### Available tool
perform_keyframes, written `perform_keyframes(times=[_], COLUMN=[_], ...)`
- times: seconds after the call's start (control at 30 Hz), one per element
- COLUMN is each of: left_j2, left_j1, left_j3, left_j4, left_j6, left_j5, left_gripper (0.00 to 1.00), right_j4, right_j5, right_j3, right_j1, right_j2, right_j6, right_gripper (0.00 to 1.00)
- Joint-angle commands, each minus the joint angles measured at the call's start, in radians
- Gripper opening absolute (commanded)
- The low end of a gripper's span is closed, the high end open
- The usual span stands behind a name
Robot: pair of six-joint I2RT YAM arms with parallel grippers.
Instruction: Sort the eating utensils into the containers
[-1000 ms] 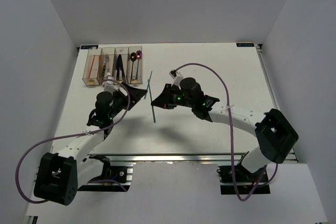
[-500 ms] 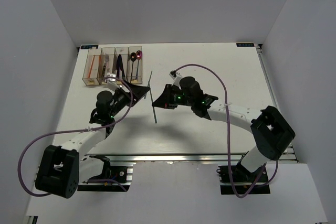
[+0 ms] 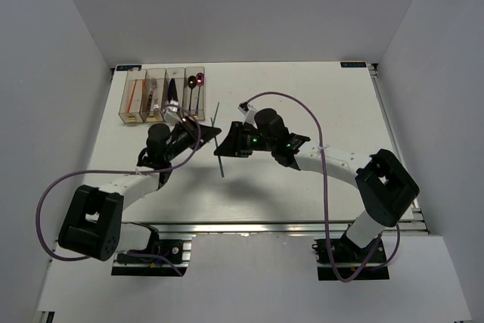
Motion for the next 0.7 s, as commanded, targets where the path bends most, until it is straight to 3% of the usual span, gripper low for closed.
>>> perform_keyframes(times=[0.0, 0.03, 0.07, 0.1, 0.13, 0.17, 0.23, 0.3, 0.4, 0.53, 0.6, 0.67], left_j2=[0.024, 0.038, 0.053, 0.073, 0.123, 0.150, 0.196, 0.273, 0.375, 0.564, 0.639, 0.678], left_j1=[0.006, 0.009, 0.009, 0.010, 0.012, 0.016, 0.039, 0.085, 0.162, 0.283, 0.361, 0.375], left_j3=[0.126, 0.188, 0.361, 0.452, 0.533, 0.669, 0.767, 0.892, 1.027, 1.250, 1.290, 1.300], left_j4=[-0.131, -0.268, -0.423, -0.728, -0.835, -0.962, -0.977, -0.929, -0.866, -0.876, -0.811, -0.721], left_j6=[0.125, 0.206, 0.421, 0.520, 0.578, 0.672, 0.765, 0.952, 1.202, 1.288, 1.296, 1.342], left_j5=[0.024, -0.041, -0.130, -0.251, -0.522, -0.653, -0.895, -0.909, -0.860, -0.843, -0.777, -0.777], left_gripper=[0.00, 0.00, 0.00, 0.00, 0.00, 0.00, 0.00, 0.00, 0.00, 0.00, 0.00, 0.06], right_j4=[-0.005, -0.031, -0.065, -0.102, -0.152, -0.153, -0.185, -0.211, -0.309, -0.285, -0.242, -0.220], right_j5=[-0.014, 0.024, 0.057, 0.096, 0.160, 0.161, 0.208, 0.207, 0.233, 0.169, 0.122, 0.093], right_j3=[0.026, 0.017, -0.016, -0.039, -0.067, -0.127, -0.176, -0.192, -0.169, -0.208, -0.237, -0.251], right_j1=[-0.025, -0.047, -0.073, -0.126, -0.153, -0.195, -0.231, -0.256, -0.260, -0.260, -0.259, -0.260], right_j2=[-0.029, -0.046, -0.066, -0.092, -0.150, -0.181, -0.259, -0.292, -0.304, -0.335, -0.344, -0.346], right_j6=[-0.033, -0.033, -0.034, -0.036, -0.037, -0.048, -0.063, -0.120, -0.184, -0.203, -0.203, -0.200], right_gripper=[0.42, 0.46, 0.47, 0.47, 0.50, 0.55, 0.77, 0.84, 0.85, 0.86, 0.86, 0.86])
